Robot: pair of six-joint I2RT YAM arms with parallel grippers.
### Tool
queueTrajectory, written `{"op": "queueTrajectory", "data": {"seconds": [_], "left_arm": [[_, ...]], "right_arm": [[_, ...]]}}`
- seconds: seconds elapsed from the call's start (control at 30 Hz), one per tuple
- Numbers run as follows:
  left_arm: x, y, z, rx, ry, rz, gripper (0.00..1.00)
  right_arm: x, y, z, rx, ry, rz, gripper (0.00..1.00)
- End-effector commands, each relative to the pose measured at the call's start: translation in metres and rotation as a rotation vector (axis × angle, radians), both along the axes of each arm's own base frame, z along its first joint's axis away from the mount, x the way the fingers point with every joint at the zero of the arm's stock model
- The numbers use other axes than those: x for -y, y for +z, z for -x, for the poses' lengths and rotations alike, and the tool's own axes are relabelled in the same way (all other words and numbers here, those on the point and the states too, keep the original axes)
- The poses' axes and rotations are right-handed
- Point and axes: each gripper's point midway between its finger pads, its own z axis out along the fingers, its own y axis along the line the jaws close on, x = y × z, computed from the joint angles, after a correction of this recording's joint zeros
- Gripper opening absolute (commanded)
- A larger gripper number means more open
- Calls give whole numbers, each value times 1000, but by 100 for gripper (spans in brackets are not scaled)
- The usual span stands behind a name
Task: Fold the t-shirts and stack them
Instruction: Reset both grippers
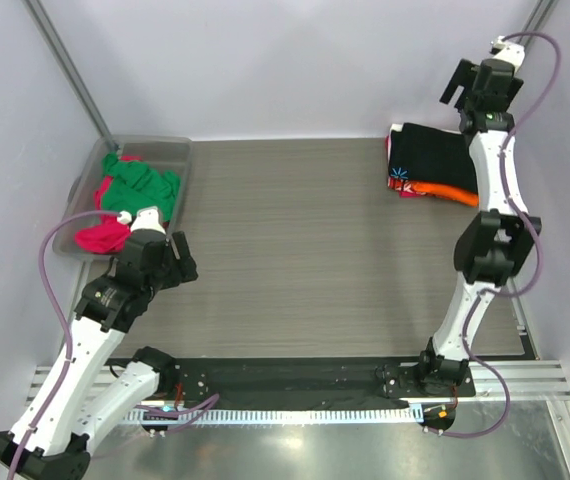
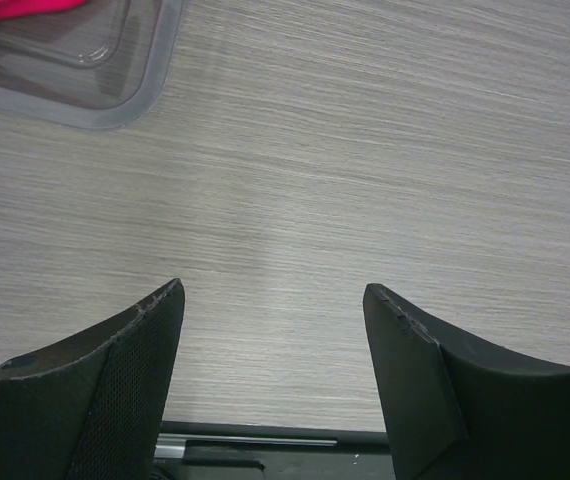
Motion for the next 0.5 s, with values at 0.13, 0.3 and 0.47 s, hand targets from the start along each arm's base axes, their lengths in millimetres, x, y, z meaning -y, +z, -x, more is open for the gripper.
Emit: {"op": "queueTrajectory", "data": {"seconds": [0.13,0.3,0.47], "left_arm": [[8,11,-7,54,-42,32,77],[11,16,-5,86,-66,49,98],[11,17,-4,98,-67,55,100]], "right_arm": [[-116,55,75,155,333,-432,100],[-203,36,153,51,551,-505,100],[-289,-32,244,-138,731,-476,100]]}}
